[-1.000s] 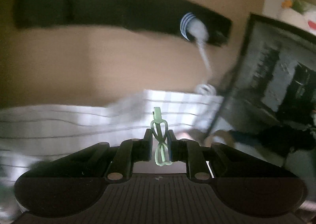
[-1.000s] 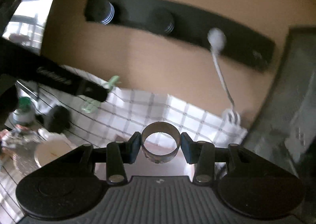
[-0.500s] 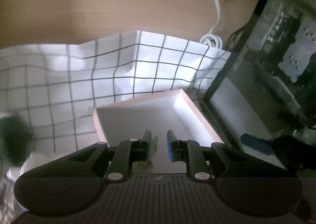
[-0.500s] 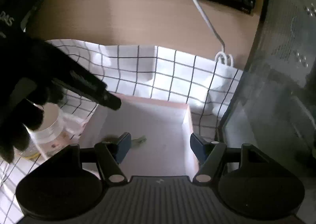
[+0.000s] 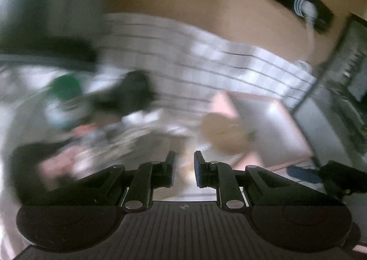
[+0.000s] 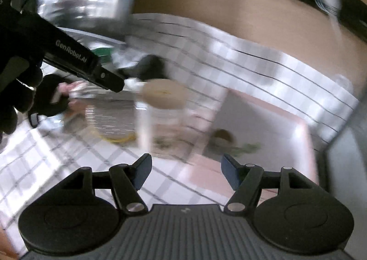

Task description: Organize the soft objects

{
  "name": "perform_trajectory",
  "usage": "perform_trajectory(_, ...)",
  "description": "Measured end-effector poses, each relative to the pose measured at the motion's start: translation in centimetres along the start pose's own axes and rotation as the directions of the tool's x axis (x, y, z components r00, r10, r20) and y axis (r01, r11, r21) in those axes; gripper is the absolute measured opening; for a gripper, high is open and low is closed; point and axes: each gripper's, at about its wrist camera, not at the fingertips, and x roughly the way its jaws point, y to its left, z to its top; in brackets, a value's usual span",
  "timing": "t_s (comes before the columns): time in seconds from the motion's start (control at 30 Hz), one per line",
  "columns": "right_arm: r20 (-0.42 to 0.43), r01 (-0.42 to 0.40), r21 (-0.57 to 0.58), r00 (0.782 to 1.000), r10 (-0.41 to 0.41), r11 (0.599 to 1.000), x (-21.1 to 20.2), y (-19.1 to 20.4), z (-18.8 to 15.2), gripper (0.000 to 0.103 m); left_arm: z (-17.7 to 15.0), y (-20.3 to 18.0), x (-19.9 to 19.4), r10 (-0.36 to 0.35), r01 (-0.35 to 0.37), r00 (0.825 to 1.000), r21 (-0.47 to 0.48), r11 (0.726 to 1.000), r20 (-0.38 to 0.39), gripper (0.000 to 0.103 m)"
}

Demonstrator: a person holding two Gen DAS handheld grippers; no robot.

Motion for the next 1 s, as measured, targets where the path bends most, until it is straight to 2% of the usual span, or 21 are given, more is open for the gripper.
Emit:
perform_trajectory(0.13,0.001,-0.076,-0.066,0.997,0.077,0.995,1.2,4.5,1.8,0.068,-1.6,5.5,-2.9,0.118,-0.114,0.993,-0.125,0.986,0.022,0.019)
perform_trajectory(0.23,0.002,-0.123,-0.11,0.992,0.124,0.986,2.2,7.7,3.2,0.068,-2.8,9.3,-5.4,0.2,-0.186,0.979,-0.21,0.96,0.048,0.019)
perform_trajectory(0.4,-0.006,-0.166,-0.141,0.986,0.167,0.976,4.2,12.0,5.5,0.068,-4.3,14.2,-8.2,0.272,-0.239,0.96,-0.312,0.92,0.066,0.019)
perform_trajectory(0.5,-0.013,-0.178,-0.134,0.984,0.178,0.975,5.6,13.6,6.7,0.065,-4.8,16.3,-8.7,0.268,-0.229,0.961,-0.357,0.906,0.064,0.019)
perform_trajectory(0.6,-0.013,-0.182,-0.133,0.983,0.182,0.974,6.9,15.3,7.9,0.043,-5.4,17.6,-8.7,0.241,-0.202,0.969,-0.384,0.901,0.057,0.019)
perform_trajectory(0.8,0.015,-0.151,-0.122,0.988,0.154,0.981,10.1,17.9,10.2,0.043,-4.0,18.4,-6.7,0.128,-0.085,0.989,-0.42,0.903,0.074,0.019)
perform_trajectory(0.9,-0.007,-0.155,-0.147,0.988,0.156,0.977,11.4,19.0,9.8,0.043,-3.5,17.6,-5.3,0.116,-0.088,0.992,-0.38,0.921,0.052,0.019)
perform_trajectory(1.0,-0.036,-0.159,-0.169,0.987,0.155,0.973,12.2,19.9,8.6,0.043,-3.5,17.5,-4.2,0.112,-0.09,0.993,-0.366,0.926,0.04,0.019)
